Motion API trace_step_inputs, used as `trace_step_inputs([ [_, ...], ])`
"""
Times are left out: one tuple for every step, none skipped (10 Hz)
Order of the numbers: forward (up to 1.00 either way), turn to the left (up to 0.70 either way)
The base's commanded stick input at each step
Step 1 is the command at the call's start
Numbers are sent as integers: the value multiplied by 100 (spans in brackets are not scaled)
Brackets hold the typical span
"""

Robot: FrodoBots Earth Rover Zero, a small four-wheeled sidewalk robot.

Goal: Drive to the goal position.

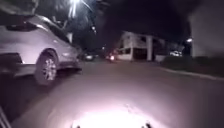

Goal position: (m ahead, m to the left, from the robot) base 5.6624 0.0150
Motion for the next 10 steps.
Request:
trace_step_inputs([
  [70, 0],
  [70, 0],
  [70, 0],
  [70, 0],
  [70, 0],
  [70, 0],
  [70, 0],
  [70, 0],
  [70, 0],
  [70, 0],
])
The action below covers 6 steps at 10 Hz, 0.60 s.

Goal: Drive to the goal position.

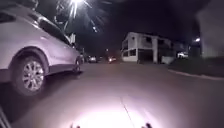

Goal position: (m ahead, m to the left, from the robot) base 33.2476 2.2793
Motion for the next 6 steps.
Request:
trace_step_inputs([
  [70, 0],
  [70, 23],
  [70, 35],
  [70, 21],
  [70, 0],
  [70, 0],
])
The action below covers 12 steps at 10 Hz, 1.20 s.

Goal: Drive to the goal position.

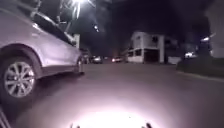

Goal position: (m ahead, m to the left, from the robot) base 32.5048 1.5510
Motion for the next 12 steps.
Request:
trace_step_inputs([
  [70, 0],
  [70, 0],
  [70, 0],
  [70, 0],
  [70, 0],
  [70, 0],
  [70, 0],
  [70, 0],
  [70, 0],
  [70, 0],
  [70, 0],
  [70, 0],
])
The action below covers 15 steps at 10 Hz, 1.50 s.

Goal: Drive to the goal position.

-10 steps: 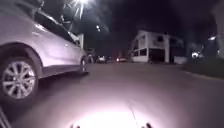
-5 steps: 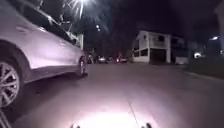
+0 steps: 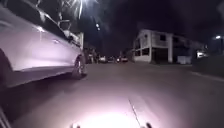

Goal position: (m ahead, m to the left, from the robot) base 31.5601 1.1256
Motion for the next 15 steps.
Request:
trace_step_inputs([
  [70, 0],
  [70, 0],
  [70, 0],
  [70, 0],
  [70, 0],
  [70, 0],
  [70, 0],
  [70, 0],
  [70, 0],
  [70, 0],
  [70, 0],
  [70, 0],
  [70, 0],
  [70, 0],
  [70, 0],
])
